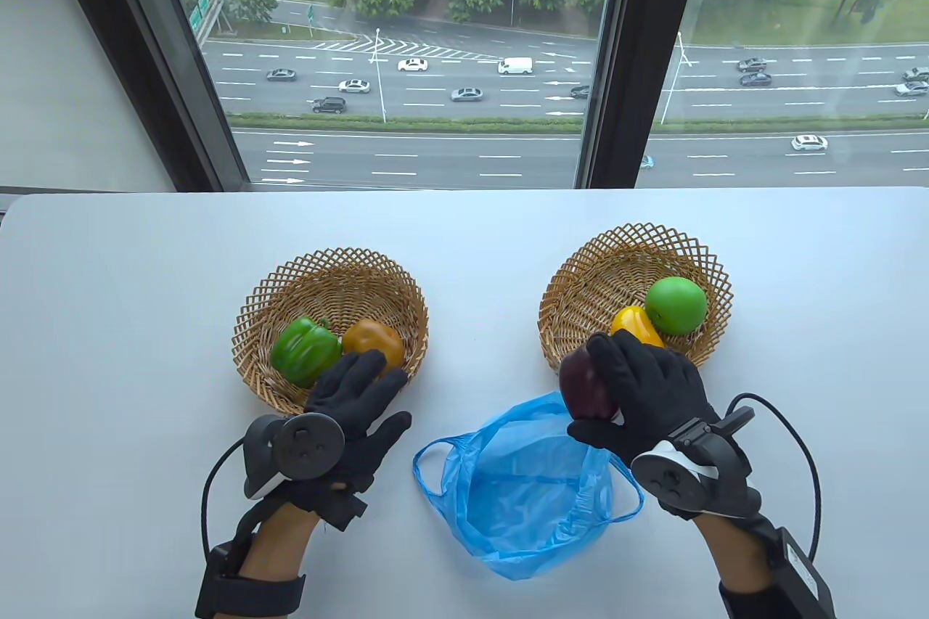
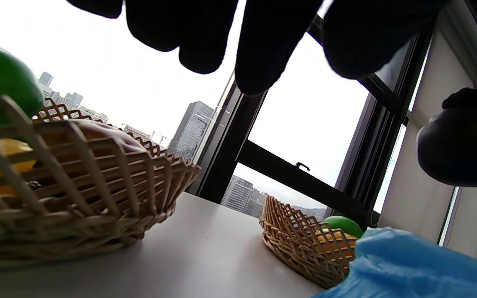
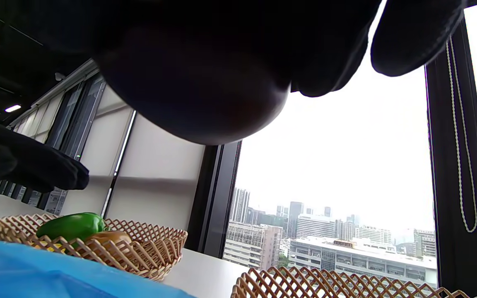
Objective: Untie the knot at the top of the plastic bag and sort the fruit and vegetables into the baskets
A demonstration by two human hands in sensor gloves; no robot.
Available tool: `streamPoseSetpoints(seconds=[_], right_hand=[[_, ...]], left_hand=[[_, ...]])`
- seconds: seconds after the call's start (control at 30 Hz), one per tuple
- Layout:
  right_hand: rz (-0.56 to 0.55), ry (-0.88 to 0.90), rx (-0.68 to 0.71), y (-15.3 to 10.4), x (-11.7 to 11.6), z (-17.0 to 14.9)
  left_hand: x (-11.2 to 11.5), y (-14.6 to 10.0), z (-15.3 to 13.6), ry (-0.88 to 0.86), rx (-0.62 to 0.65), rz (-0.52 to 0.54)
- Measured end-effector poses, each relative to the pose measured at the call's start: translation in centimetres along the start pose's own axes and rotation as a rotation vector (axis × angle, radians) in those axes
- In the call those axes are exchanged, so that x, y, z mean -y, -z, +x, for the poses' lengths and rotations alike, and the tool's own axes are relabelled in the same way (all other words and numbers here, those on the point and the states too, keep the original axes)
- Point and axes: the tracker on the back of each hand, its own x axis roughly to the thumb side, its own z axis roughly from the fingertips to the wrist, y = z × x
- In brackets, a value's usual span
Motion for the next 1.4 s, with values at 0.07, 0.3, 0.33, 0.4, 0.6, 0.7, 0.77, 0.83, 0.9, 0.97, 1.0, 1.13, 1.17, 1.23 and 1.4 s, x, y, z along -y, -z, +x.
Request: streamPoseSetpoints(seconds=[0.07, 0.3, 0.33, 0.4, 0.6, 0.7, 0.77, 0.83, 0.9, 0.97, 1.0, 1.13, 1.17, 1.23, 1.4], right_hand=[[0.000, 0.004, -0.010, 0.0, -0.1, -0.3], [0.007, 0.005, -0.049, -0.1, -0.8, -1.6], [0.009, 0.005, -0.056, -0.1, -0.9, -1.8], [0.008, 0.005, -0.069, -0.2, -1.0, -2.1], [0.029, -0.006, -0.106, -0.4, -2.0, -3.1], [0.063, -0.003, -0.135, -0.5, -3.1, -3.9], [0.080, -0.002, -0.150, -0.7, -3.8, -4.5], [0.109, -0.001, -0.166, -0.9, -4.6, -5.0], [0.129, 0.015, -0.175, -0.9, -5.1, -5.3], [0.139, 0.042, -0.187, -1.0, -5.4, -5.3], [0.147, 0.052, -0.186, -0.9, -5.5, -5.3], [0.166, 0.039, -0.182, -0.9, -5.9, -5.2], [0.168, 0.042, -0.183, -0.9, -5.9, -5.2], [0.170, 0.045, -0.182, -1.0, -6.0, -5.3], [0.208, 0.063, -0.179, -1.0, -6.6, -5.1]], left_hand=[[0.0, 0.0, 0.0, 0.000, 0.000, 0.000], [0.0, 0.0, 0.0, 0.000, 0.000, 0.000], [0.0, 0.0, 0.0, -0.003, 0.001, 0.006], [0.0, 0.0, 0.0, -0.003, 0.001, 0.007], [-0.1, 0.0, -0.1, -0.004, 0.002, 0.008], [0.0, 0.0, -0.1, -0.005, 0.003, 0.006], [0.0, 0.0, -0.1, -0.005, 0.004, 0.005], [0.0, 0.0, -0.1, -0.006, 0.005, 0.005], [0.0, 0.0, -0.1, -0.006, 0.005, 0.006], [-0.1, 0.0, -0.1, -0.008, 0.004, 0.008], [-0.1, 0.0, -0.1, -0.008, 0.004, 0.009], [-0.1, -0.1, -0.1, -0.009, 0.004, 0.008], [-0.1, -0.1, -0.1, -0.009, 0.004, 0.008], [-0.1, 0.0, -0.1, -0.009, 0.004, 0.008], [0.0, -0.1, -0.1, -0.010, -0.002, 0.001]])
